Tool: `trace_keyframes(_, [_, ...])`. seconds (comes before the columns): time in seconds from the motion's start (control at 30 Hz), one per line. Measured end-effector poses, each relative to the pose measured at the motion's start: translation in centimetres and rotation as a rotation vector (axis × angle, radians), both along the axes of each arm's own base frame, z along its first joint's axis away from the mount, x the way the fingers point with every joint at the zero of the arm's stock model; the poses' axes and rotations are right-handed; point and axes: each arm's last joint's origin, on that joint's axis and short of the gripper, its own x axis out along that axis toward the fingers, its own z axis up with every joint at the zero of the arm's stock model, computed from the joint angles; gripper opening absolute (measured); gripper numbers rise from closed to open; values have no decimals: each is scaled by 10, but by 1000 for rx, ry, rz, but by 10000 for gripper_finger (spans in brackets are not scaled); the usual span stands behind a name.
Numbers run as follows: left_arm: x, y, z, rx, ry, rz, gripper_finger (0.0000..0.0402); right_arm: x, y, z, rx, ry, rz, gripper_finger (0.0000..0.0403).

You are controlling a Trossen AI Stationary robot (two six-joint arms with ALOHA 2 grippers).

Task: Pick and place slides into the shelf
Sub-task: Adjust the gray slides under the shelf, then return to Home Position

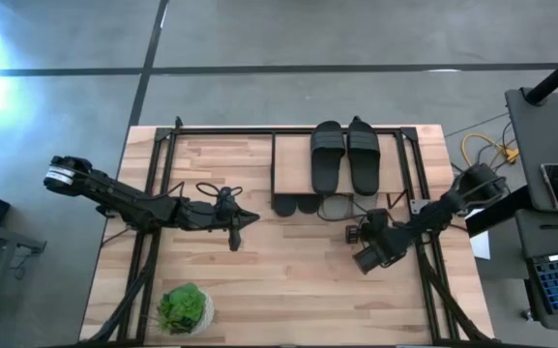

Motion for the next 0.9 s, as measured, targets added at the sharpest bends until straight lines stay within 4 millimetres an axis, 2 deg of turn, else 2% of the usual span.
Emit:
trace_keyframes(0.4, [0,0,0,-1,0,-2,0,-5,-9,1,-108,11,-85,13])
trace_keyframes(0.63, [0,0,0,-1,1,-4,0,-5,-9,1,-101,27,-67,13])
trace_keyframes(0.77, [0,0,0,-1,1,-5,0,1,0,6,-18,66,-6,13])
trace_keyframes(0.9, [0,0,0,-1,1,-5,0,16,20,15,48,0,151,13])
